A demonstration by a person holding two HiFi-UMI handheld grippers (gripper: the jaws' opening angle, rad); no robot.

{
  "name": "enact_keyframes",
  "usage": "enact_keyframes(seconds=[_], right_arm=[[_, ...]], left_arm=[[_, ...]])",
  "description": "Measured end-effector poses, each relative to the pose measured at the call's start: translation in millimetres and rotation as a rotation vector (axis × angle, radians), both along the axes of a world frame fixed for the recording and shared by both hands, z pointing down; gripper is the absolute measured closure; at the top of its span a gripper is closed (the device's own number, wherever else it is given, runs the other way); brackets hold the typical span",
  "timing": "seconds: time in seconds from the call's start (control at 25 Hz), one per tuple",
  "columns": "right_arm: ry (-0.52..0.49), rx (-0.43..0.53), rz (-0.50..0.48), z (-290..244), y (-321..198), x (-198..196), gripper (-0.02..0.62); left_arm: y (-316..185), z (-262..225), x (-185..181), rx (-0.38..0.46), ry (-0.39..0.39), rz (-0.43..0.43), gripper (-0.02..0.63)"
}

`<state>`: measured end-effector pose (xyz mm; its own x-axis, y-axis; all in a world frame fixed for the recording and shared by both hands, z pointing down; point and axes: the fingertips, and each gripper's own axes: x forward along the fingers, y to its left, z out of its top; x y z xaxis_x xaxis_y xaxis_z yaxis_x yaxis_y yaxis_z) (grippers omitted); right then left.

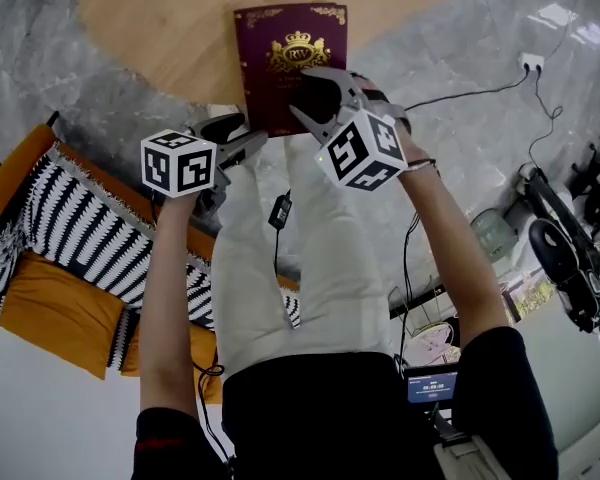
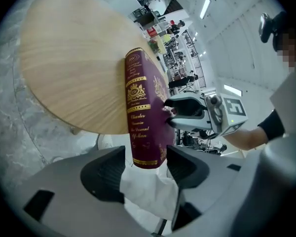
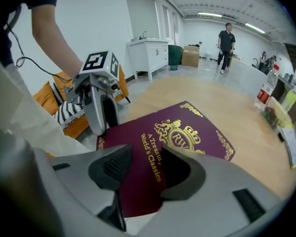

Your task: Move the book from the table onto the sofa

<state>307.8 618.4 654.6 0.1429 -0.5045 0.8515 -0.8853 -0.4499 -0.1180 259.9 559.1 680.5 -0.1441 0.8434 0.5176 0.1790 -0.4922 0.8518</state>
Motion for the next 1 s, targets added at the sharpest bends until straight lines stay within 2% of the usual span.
enact_keyframes(seconds=[0.16, 0.4, 0.76, 1.0], right_arm=[[0.004, 0.007, -0.006, -1, -5, -6, 0.408], [0.019, 0.016, -0.036, -1, -8, -10, 0.408], [0.022, 0.037, -0.056, 1, -36, -26, 0.408], [0.026, 0.047, -0.066, -2, -48, -31, 0.408]], left_arm=[[-3, 7, -12, -0.033, -0.047, 0.005, 0.327], [0, 11, -19, -0.111, -0.069, 0.004, 0.305], [3, 11, -24, -0.239, -0.119, -0.11, 0.305], [14, 13, -29, -0.268, -0.129, -0.101, 0.305]])
